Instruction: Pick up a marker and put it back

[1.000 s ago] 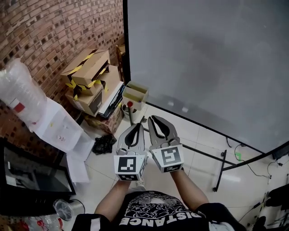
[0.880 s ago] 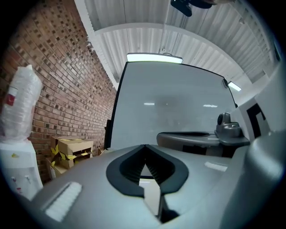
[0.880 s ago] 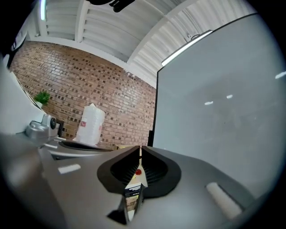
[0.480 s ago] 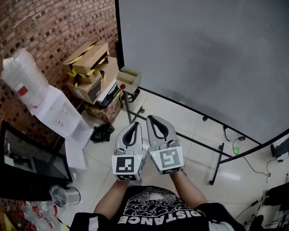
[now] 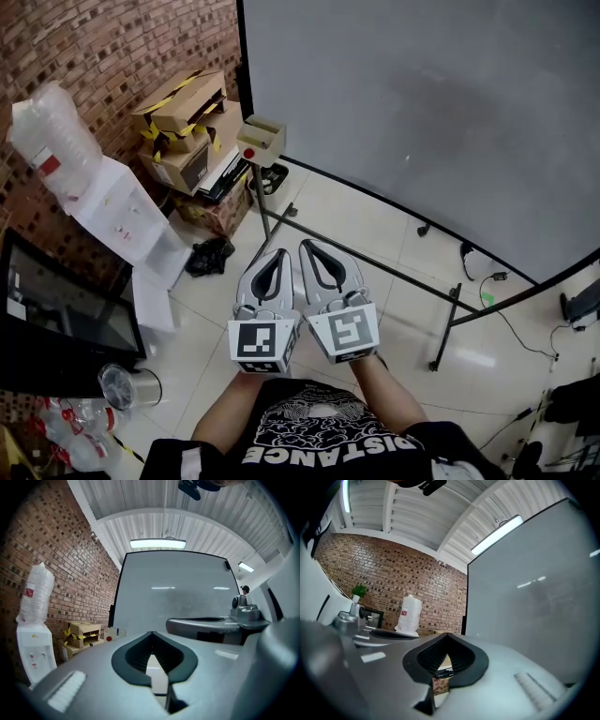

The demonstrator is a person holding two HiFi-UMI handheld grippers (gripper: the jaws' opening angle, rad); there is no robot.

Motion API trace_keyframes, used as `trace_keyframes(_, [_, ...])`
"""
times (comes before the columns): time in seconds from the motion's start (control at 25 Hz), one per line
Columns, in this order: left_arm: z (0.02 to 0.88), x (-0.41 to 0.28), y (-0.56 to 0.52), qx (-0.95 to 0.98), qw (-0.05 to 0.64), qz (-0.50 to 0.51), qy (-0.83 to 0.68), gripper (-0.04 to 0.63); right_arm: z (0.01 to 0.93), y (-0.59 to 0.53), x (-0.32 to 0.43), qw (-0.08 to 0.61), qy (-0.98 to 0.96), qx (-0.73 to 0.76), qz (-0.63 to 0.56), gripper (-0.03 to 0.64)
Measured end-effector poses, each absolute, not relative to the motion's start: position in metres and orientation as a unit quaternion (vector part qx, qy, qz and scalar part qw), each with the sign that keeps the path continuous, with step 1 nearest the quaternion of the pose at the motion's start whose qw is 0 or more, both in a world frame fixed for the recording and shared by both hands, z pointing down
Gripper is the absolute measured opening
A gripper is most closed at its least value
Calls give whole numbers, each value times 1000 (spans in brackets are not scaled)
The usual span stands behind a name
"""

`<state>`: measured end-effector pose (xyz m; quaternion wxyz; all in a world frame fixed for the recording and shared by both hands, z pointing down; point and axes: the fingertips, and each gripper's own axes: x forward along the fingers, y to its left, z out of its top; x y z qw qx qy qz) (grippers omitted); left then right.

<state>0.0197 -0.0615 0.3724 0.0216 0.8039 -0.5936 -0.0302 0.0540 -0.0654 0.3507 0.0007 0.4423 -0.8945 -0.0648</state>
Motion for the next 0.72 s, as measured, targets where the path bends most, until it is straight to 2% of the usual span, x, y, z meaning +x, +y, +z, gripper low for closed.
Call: trace_keyframes(0.72, [372,37,-47,814,8,-22,-580,5,346,-51,73,-15,-887,456,-66,0])
